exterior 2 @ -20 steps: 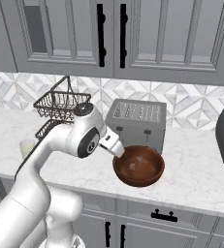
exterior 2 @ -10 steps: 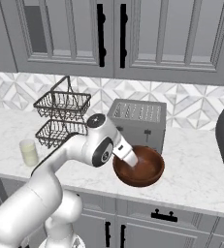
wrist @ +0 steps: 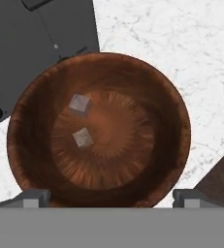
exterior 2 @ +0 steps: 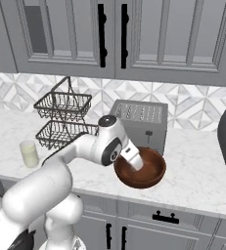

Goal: Grab a lemon wedge from the fridge and one ice cube from the ice bowl, and put them in the glass of lemonade.

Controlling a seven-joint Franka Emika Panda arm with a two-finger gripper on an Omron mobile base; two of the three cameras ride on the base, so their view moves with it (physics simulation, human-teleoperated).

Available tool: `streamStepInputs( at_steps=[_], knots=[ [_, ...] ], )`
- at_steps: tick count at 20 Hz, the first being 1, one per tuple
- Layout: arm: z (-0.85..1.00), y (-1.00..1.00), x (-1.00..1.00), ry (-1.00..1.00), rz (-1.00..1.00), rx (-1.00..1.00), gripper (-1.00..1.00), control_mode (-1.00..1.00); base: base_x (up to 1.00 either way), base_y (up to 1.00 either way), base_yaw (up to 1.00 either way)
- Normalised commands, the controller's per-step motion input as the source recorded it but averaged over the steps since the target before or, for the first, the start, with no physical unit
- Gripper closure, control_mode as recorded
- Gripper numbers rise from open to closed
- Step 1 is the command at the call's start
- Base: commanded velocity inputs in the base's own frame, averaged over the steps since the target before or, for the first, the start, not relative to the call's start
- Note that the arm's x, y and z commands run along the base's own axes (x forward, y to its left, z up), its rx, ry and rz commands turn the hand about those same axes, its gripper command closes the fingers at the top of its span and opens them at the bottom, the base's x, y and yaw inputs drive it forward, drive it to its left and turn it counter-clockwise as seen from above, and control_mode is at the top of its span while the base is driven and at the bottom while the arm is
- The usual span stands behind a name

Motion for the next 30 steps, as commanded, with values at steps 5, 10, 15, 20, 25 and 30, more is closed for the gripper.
streamStepInputs(
  at_steps=[5,10,15,20,25,30],
  knots=[
    [-0.07,-0.17,0.22,0.02,0.0,0.16,-1.0,-1.0,0.0,0.0,0.0],
    [-0.18,-0.06,0.24,0.0,0.0,0.06,-1.0,-1.0,0.0,0.0,0.0],
    [-0.26,0.0,0.31,0.0,0.0,0.02,-1.0,-1.0,0.0,0.0,0.0],
    [-0.21,-0.05,0.12,0.0,0.0,0.01,-1.0,-1.0,0.0,0.0,0.0],
    [-0.25,0.0,0.04,0.0,0.0,0.0,-1.0,-1.0,0.0,0.0,0.0],
    [-0.18,-0.04,0.17,0.0,0.0,0.01,-1.0,-1.0,0.0,0.0,0.0]
  ],
)
